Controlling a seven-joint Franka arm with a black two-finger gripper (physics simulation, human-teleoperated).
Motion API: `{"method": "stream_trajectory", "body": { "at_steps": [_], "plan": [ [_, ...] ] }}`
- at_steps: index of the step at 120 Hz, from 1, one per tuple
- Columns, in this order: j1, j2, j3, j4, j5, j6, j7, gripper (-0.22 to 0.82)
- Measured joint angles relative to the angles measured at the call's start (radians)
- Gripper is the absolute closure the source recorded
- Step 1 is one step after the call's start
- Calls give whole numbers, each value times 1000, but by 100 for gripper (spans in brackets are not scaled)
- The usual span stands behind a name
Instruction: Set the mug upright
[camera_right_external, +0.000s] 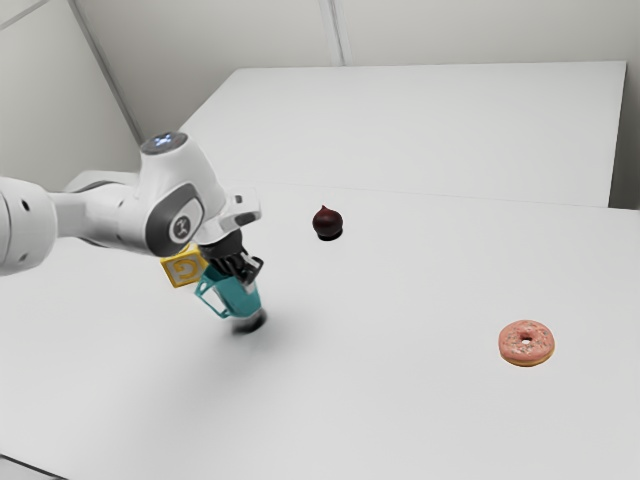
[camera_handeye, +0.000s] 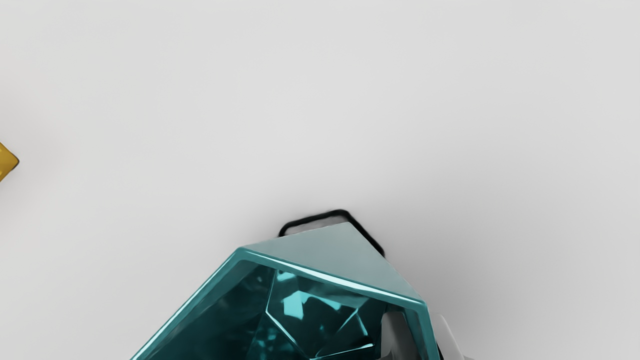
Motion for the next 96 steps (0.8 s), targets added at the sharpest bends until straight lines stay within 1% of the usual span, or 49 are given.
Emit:
{"method": "stream_trajectory", "body": {
  "at_steps": [30, 63, 82, 88, 96],
  "plan": [
    [1, 26, -1, -10, 2, 40, -45, 78],
    [10, 58, -6, -10, 1, 53, -78, 78],
    [3, 68, 4, -9, 1, 55, -91, 78],
    [5, 70, 2, -9, -1, 56, -93, 74],
    [8, 71, 0, -8, -6, 56, -92, 64]
  ]
}}
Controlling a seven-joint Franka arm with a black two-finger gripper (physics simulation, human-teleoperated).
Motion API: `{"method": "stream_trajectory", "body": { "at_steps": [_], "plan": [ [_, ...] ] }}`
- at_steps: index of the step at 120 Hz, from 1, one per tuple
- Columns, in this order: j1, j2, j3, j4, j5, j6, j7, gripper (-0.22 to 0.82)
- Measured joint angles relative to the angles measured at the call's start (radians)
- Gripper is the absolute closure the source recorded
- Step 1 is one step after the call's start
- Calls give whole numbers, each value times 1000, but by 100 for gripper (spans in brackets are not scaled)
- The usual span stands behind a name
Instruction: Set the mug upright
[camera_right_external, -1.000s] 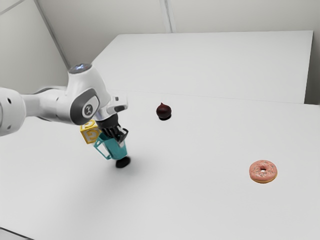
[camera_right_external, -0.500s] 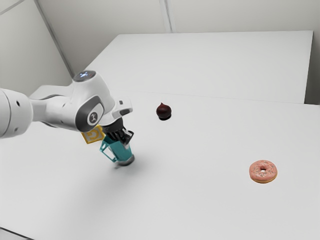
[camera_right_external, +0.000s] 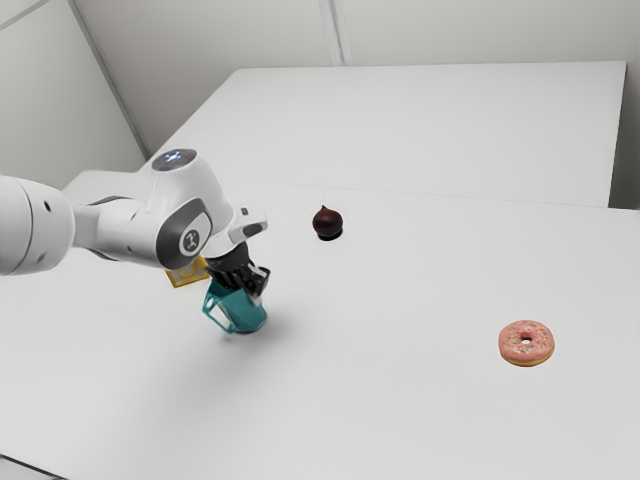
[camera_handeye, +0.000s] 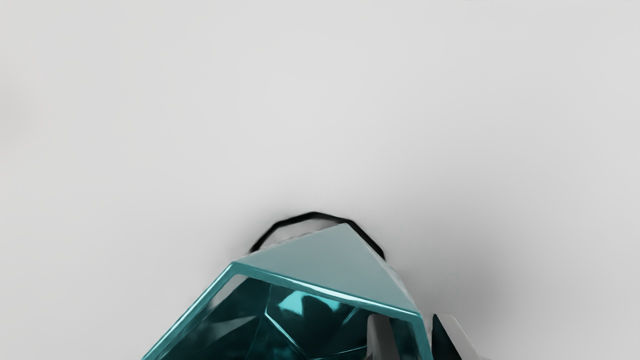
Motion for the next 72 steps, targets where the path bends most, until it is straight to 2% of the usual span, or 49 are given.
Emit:
{"method": "stream_trajectory", "body": {
  "at_steps": [19, 72],
  "plan": [
    [2, -8, -1, 1, -5, 0, 2, 46],
    [-24, -83, -3, 1, -7, -9, 9, 14]
  ]
}}
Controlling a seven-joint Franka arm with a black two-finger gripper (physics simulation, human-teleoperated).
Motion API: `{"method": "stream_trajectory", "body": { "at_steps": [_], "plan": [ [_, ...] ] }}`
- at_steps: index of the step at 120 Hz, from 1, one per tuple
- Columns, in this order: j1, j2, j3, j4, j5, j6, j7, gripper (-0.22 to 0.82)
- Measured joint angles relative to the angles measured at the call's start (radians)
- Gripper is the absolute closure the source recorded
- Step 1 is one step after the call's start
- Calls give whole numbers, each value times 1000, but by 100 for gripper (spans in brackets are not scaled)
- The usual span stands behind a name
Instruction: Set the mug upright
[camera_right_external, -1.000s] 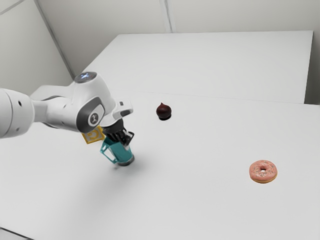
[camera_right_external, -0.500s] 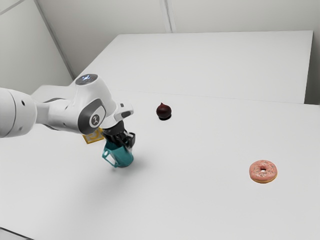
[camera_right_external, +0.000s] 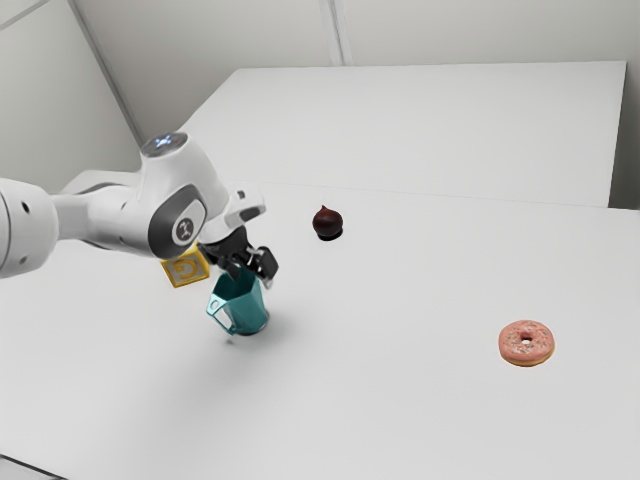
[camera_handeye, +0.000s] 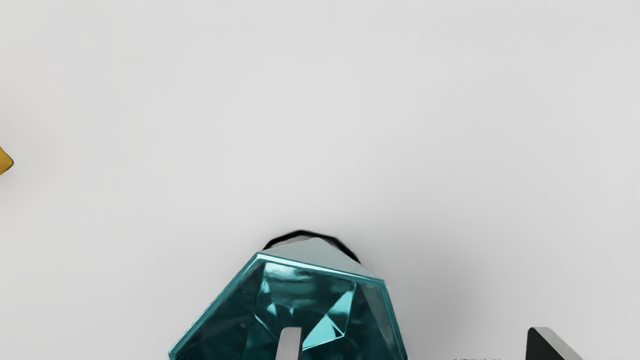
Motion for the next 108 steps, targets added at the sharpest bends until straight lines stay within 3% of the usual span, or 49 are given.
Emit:
{"method": "stream_trajectory", "body": {
  "at_steps": [32, 108],
  "plan": [
    [0, -72, -1, 38, -5, -69, -1, 6],
    [7, 65, 0, 576, -12, -630, -33, 2]
  ]
}}
